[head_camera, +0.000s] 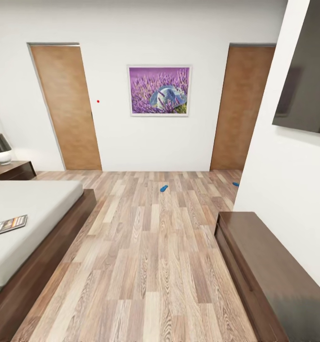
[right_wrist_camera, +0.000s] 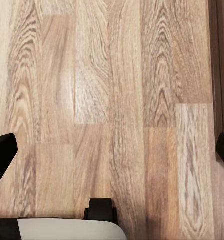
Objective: In the bedroom, move the book from the bed onto either nightstand, and place the two sandals side by side next to the bed.
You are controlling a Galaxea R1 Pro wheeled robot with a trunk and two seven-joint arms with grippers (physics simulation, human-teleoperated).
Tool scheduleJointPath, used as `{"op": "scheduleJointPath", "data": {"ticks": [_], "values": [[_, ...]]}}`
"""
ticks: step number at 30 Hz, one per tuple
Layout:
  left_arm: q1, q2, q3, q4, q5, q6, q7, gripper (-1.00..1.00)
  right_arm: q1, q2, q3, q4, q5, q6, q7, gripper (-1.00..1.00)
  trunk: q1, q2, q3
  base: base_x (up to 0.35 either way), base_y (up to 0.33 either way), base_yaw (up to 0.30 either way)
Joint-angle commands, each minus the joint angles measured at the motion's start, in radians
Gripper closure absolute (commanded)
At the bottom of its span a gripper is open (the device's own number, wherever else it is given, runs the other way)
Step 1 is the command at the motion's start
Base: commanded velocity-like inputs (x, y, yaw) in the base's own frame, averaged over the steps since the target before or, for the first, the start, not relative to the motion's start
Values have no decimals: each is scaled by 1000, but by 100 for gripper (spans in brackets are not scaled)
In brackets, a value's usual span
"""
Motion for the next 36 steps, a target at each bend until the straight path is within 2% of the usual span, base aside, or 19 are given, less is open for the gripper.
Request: {"op": "scheduleJointPath", "data": {"ticks": [1,36], "values": [[0,0,-1,0,-1,-3,0,-100,0,0,-1,0,1,-1,1,-100,0,-1,-3,0,0,0],[0,0,-1,0,-1,-3,0,-100,0,1,1,0,0,-1,1,-100,0,-1,-53,0,0,0]]}}
